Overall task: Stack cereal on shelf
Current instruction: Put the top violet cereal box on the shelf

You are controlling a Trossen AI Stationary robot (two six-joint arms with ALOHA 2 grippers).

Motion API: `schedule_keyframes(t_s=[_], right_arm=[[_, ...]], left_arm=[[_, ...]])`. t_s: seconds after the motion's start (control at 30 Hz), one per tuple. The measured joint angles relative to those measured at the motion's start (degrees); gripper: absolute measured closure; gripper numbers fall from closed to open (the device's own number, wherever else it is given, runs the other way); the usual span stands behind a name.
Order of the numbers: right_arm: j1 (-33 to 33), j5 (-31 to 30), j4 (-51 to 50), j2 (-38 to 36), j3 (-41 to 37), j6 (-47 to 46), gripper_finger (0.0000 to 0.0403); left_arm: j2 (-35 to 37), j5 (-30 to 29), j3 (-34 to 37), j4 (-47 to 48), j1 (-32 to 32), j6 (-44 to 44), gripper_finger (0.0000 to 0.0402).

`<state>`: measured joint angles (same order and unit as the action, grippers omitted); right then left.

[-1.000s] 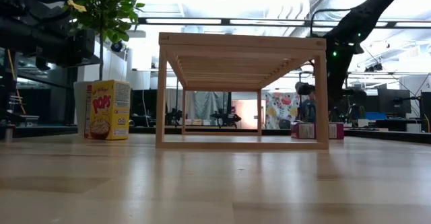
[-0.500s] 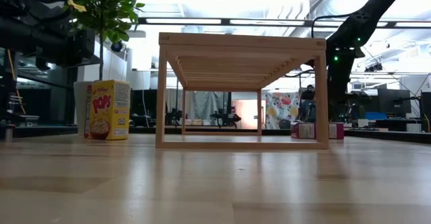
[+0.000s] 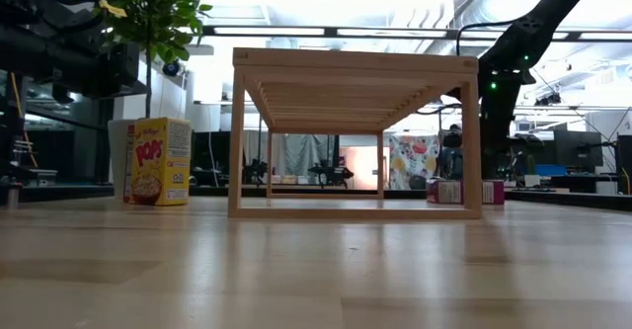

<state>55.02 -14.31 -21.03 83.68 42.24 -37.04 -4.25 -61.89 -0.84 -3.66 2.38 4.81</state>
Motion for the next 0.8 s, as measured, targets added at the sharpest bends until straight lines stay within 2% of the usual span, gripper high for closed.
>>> schedule_keyframes(t_s=[0.37,0.6,0.8], right_arm=[[-2.72,-0.33,-9.18,-1.4,0.24,2.51,0.0403],[-5.24,-1.73,-20.36,-7.73,0.0,1.49,0.0403],[-11.13,-1.8,-28.5,-12.45,0.0,-0.45,0.0403]], left_arm=[[0.02,0.0,0.0,0.0,0.02,0.0,0.0398],[0.01,0.0,0.0,0.0,0.01,-0.01,0.0398],[0.01,0.0,0.02,-0.01,0.01,-0.01,0.0398]])
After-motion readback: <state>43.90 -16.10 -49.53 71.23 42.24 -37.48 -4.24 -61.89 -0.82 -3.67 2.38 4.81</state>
